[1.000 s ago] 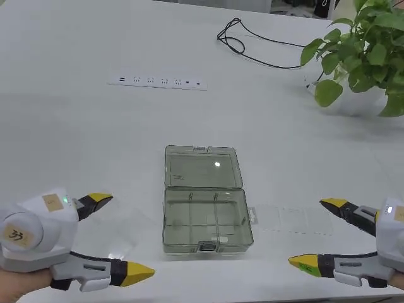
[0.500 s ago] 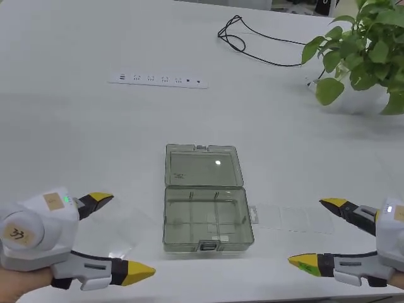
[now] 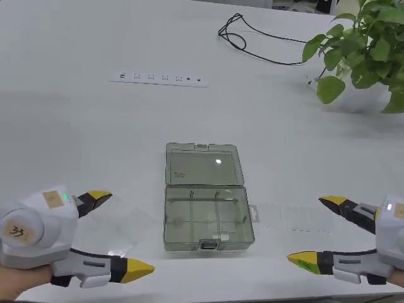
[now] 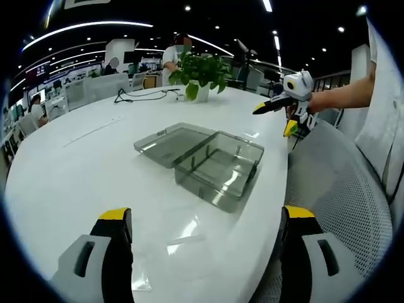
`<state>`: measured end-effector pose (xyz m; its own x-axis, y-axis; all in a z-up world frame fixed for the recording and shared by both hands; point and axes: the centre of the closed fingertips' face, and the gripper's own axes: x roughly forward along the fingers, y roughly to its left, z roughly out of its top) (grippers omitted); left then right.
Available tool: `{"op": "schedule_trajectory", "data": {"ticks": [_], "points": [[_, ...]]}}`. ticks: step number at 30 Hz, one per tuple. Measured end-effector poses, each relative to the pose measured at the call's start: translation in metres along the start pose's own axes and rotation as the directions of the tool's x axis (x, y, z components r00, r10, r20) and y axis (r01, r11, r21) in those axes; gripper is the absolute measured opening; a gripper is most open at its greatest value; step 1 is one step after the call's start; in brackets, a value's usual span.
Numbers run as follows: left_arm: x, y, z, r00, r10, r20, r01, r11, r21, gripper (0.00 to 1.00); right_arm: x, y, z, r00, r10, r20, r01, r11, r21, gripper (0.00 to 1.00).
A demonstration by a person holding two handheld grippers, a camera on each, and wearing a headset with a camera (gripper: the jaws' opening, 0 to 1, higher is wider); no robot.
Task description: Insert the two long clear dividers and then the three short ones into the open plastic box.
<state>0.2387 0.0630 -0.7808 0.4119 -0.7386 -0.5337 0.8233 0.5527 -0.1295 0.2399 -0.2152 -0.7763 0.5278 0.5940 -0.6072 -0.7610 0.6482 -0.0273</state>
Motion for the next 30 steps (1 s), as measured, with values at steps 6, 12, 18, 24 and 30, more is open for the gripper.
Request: {"op": "schedule_trajectory", "data": {"ticks": [6,12,18,24,30], "points": [[-0.006,0.013,-0.002,0.9994,0.032,-0.016,-0.032,0.999,-0.007,0.97,0.000,0.001,-0.001,1.0000,0.000,0.000,0.000,1.000,0.005,0.86],[-0.013,0.027,-0.006,0.9974,0.064,-0.034,-0.065,0.998,-0.021,0.95,0.001,0.001,-0.002,1.0000,0.000,0.005,0.000,1.000,0.011,0.85],[-0.019,0.040,-0.010,0.9936,0.096,-0.058,-0.098,0.995,-0.034,0.93,0.002,0.002,-0.001,1.0000,0.002,0.009,-0.002,1.000,0.014,0.85],[-0.025,0.053,-0.018,0.9866,0.129,-0.101,-0.136,0.988,-0.068,0.91,0.002,0.002,-0.001,0.9999,0.001,0.010,-0.001,1.000,0.019,0.85],[-0.030,0.064,-0.028,0.9737,0.157,-0.165,-0.176,0.979,-0.106,0.84,0.002,0.003,-0.002,0.9999,-0.002,0.013,0.002,1.000,0.026,0.84]]}}
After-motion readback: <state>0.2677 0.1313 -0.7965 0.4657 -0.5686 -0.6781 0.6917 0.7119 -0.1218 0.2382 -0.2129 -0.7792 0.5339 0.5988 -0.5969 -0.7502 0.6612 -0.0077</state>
